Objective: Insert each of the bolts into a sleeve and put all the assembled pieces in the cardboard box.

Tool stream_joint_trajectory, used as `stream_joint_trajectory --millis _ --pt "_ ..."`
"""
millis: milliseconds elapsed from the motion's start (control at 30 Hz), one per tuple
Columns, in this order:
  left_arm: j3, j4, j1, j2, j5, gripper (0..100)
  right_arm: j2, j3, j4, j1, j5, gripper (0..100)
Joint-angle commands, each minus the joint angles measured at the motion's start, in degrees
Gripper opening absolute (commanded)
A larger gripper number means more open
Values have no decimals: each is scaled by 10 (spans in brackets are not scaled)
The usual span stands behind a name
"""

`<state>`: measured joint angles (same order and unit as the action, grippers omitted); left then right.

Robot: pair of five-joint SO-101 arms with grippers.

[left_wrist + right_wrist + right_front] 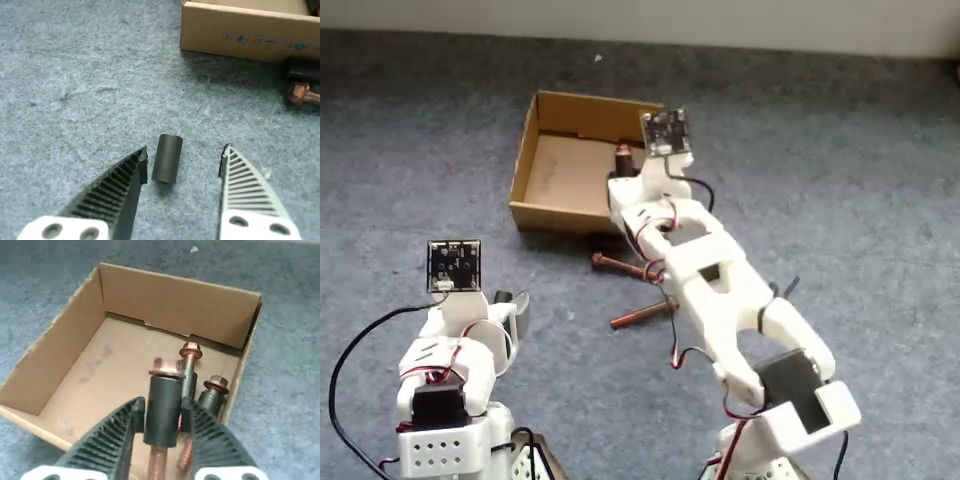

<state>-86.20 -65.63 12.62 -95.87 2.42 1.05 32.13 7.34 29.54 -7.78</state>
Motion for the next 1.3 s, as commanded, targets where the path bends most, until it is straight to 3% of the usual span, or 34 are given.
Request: stream_joint_trajectory --millis 0,267,433,600,733,1000,1267 --pt "-5 11 6 -3 -4 252 -14 -81 109 -13 4 228" --pt "-7 18 6 -3 -4 252 -167 -113 305 3 5 230" --pt "-7 18 6 -3 -4 252 -251 -44 398 57 3 230" --pt "-7 18 6 -3 -4 252 -267 51 398 126 -2 231" --pt "-7 18 6 -3 -4 252 -218 74 343 137 -90 235" --pt "-7 18 6 -3 -4 252 -73 -6 281 137 -121 235" --pt "-7 18 6 -3 -4 252 42 -107 281 124 -126 235"
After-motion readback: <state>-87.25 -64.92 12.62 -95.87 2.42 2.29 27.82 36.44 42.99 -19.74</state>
